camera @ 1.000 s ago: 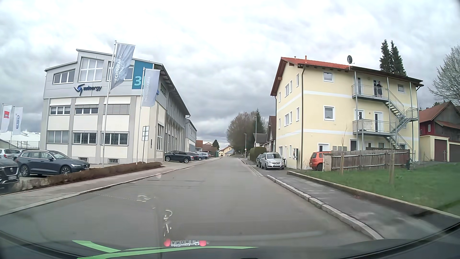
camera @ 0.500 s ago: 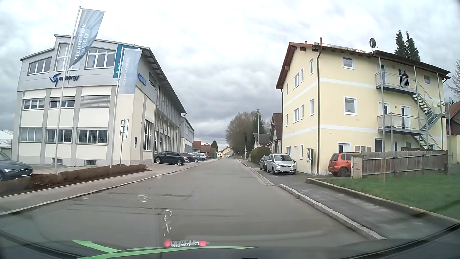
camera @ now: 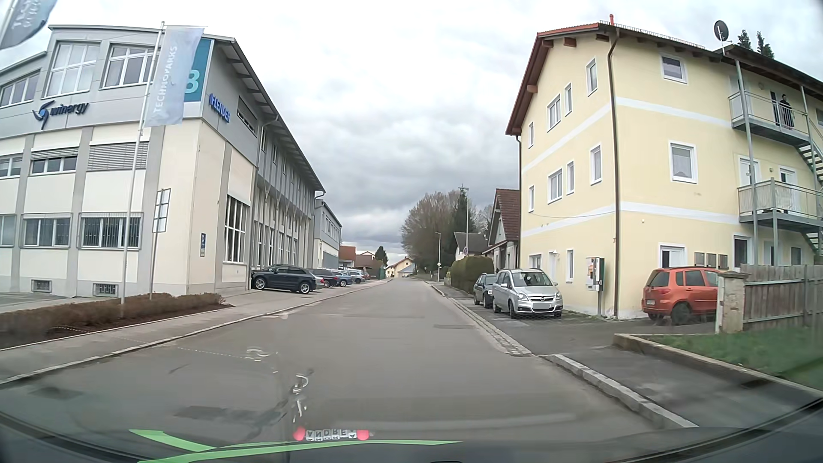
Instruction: Follow the waypoints while adhering to traffic rules and regulations
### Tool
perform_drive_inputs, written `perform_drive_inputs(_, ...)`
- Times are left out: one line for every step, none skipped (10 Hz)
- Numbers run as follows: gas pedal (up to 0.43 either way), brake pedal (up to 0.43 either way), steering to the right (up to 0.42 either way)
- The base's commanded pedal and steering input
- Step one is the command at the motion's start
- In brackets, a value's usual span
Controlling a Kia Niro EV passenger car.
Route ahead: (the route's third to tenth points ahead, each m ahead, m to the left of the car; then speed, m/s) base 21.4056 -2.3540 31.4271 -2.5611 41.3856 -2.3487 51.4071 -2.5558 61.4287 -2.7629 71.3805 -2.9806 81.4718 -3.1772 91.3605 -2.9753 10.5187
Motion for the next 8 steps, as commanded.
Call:
perform_drive_inputs(0.087,0.0,0.005)
perform_drive_inputs(0.087,0.0,0.006)
perform_drive_inputs(0.087,0.0,0.005)
perform_drive_inputs(0.087,0.0,0.005)
perform_drive_inputs(0.087,0.0,0.005)
perform_drive_inputs(0.087,0.0,0.005)
perform_drive_inputs(0.087,0.0,0.005)
perform_drive_inputs(0.087,0.0,0.005)
